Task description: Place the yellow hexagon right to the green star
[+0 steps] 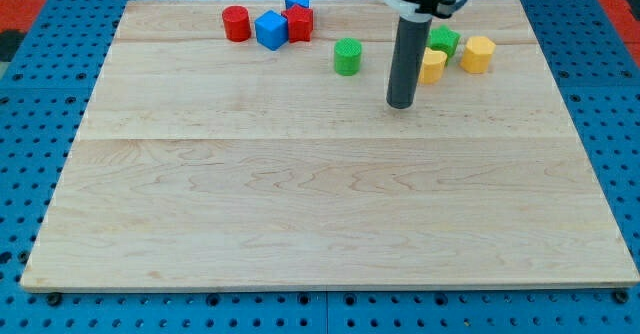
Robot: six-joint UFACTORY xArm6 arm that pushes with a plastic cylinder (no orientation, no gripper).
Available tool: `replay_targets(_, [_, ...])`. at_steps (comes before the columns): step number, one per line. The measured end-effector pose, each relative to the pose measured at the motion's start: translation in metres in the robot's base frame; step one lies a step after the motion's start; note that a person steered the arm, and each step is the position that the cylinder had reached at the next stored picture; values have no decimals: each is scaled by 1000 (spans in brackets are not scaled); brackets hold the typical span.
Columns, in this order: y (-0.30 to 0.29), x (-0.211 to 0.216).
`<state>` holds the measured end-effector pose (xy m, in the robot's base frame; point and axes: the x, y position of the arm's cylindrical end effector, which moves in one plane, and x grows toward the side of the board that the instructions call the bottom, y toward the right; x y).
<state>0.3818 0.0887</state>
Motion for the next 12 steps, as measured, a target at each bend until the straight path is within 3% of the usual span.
replay_targets(2, [46, -23])
replay_targets(4, [47, -51])
replay_targets(5, [31, -27])
replay_targets(7, [26, -18])
replay_targets(8, [84, -4])
replay_targets(9, [190, -7])
replay_targets(10, [219, -43])
replay_targets(12, [200, -105])
